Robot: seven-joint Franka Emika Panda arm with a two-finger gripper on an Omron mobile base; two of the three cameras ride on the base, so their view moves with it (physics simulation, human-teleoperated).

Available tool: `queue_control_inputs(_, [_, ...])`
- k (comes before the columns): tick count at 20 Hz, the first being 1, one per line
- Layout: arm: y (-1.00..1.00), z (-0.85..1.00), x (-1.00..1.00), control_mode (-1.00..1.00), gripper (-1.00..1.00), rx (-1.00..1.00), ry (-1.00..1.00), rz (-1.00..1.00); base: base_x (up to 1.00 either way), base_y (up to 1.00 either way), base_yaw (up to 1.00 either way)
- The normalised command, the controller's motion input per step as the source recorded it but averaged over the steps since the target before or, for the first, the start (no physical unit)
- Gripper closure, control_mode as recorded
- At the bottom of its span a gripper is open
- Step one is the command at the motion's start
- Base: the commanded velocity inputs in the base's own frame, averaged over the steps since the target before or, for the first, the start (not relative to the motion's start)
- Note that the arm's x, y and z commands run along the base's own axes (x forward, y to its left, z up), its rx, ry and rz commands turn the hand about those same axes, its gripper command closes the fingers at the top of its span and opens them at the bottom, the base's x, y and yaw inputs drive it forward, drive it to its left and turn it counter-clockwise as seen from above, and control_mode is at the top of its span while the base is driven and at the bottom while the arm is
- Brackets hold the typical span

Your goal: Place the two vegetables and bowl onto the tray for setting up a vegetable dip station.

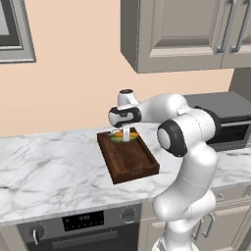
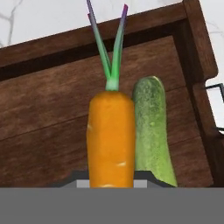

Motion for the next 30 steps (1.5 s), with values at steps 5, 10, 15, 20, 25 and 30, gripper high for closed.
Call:
queue_control_inputs(5, [0.0, -0.29, 0.2, -1.0, 1.0, -0.01, 0.0, 0.07, 0.0, 0.0, 0.0])
queue_control_inputs(10, [0.0, -0.15, 0.25, -1.0, 1.0, 0.0, -0.01, 0.05, 0.0, 0.0, 0.0])
queue_control_inputs(15, [0.0, -0.05, 0.13, -1.0, 1.0, 0.0, 0.0, 0.02, 0.0, 0.0, 0.0])
queue_control_inputs(20, [0.0, 0.0, 0.01, -1.0, -1.0, 0.0, 0.0, 0.0, 0.0, 0.0, 0.0])
queue_control_inputs(25, [0.0, 0.0, -0.04, -1.0, -1.0, 0.0, 0.0, 0.0, 0.0, 0.0, 0.0])
queue_control_inputs(30, [0.0, 0.03, -0.07, -1.0, -1.0, 0.0, -0.02, 0.0, 0.0, 0.0, 0.0])
